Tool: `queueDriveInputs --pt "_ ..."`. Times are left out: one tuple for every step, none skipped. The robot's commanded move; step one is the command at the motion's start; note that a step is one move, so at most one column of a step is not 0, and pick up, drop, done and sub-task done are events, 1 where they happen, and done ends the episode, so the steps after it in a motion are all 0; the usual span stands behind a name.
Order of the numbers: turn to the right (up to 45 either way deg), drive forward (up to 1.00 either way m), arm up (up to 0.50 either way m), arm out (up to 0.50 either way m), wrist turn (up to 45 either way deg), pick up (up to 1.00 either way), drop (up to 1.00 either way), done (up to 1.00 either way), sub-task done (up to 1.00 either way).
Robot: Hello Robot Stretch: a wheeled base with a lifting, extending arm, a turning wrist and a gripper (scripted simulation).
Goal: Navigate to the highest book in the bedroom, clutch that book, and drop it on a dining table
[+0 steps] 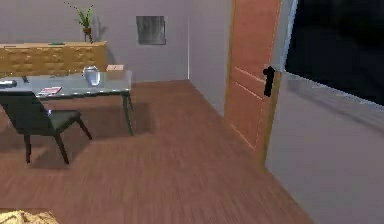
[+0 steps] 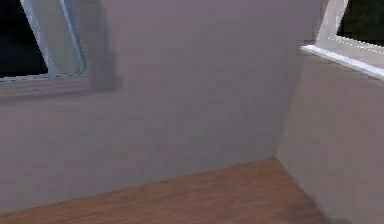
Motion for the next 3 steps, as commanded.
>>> queueDriveInputs --pt "0.0 1.0 0.0 0.0 0.0 0.0 0.0 0.0 0.0" --pt "-3.0 0.0 0.0 0.0 0.0 0.0 0.0 0.0 0.0" --pt "0.0 1.0 0.0 0.0 0.0 0.0 0.0 0.0 0.0"
